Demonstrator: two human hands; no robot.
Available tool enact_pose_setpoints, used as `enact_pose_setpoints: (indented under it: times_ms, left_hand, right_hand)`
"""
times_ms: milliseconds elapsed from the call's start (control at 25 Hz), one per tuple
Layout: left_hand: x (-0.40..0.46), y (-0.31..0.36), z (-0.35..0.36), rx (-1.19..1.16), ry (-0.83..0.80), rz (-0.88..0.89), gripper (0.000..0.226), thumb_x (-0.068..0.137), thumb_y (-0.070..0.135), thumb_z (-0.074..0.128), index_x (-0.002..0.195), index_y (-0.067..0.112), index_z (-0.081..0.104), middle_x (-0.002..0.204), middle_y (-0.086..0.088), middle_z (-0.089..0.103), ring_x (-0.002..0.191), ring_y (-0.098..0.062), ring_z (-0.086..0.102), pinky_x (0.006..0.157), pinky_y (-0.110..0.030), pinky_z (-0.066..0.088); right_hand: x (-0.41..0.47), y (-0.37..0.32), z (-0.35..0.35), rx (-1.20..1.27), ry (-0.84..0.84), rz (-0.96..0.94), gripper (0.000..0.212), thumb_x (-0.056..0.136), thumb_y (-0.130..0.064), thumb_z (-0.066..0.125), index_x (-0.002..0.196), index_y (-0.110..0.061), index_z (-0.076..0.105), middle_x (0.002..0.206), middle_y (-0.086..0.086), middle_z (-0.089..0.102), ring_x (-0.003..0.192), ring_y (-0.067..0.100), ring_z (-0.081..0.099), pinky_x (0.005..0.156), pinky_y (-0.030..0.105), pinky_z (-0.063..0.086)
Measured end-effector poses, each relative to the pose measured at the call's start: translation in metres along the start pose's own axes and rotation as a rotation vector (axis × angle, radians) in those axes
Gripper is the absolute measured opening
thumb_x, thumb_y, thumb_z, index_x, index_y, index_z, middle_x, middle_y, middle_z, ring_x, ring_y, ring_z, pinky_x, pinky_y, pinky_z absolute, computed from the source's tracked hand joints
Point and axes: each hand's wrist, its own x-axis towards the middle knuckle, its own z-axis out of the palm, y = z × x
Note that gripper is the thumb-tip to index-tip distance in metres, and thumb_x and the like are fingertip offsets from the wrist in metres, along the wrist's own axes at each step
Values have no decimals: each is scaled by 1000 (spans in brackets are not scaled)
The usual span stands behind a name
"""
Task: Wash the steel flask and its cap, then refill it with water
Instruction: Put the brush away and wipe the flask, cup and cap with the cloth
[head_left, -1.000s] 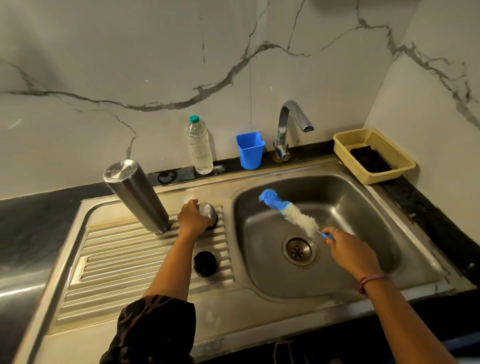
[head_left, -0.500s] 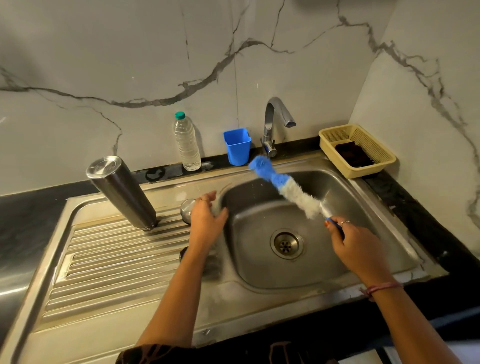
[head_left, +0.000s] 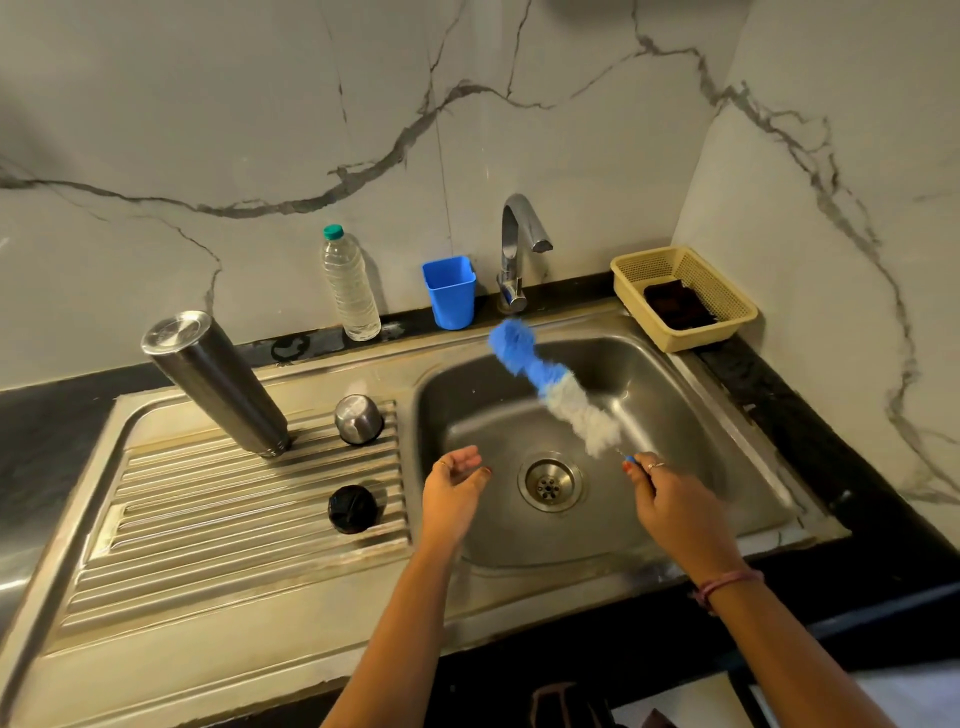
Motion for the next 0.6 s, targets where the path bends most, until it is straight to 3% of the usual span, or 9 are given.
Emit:
enact_pose_setpoints:
  times_ms: [120,200,280,480,600]
  left_hand:
    - [-2,-4,10,-61,1,-55,28,87,3,68,113,13,64,105,-3,68,91,-13,62,89,-34,50]
    - [-3,-5,15,-79,-7,-71,27,87,3,68,110,16,65,101,0,68,91,-14,62,90,-35,49]
    - [-4,-3,20,-93,-19,-82,27,87,3,67,110,16,64,100,1,67,93,-14,61,90,-34,48]
    - [-8,-1,31,-77,-30,-107,28,88,4,65,114,15,64,105,1,68,96,-13,62,92,-32,49]
    - [-10,1,39,-95,-43,-151,28,89,9,67,116,14,62,104,-1,68,96,-15,63,95,-35,50]
  right_hand:
    - [7,9,0,-258,-253,72,40,101,-38,31,107,-16,63,84,5,69,76,24,66,63,32,50]
    - [4,8,2,-158,-161,37,38,101,-37,33,107,-15,64,75,2,67,66,19,63,51,25,42]
    - [1,5,3,-43,-76,8,37,101,-34,36,112,-12,63,68,1,64,62,18,61,49,22,37]
    - [9,8,7,-219,-331,101,43,102,-38,28,100,-13,62,81,4,67,75,20,64,66,32,50]
    - [7,7,9,111,-349,115,39,101,-39,33,89,-21,66,75,-1,67,65,11,59,64,28,49]
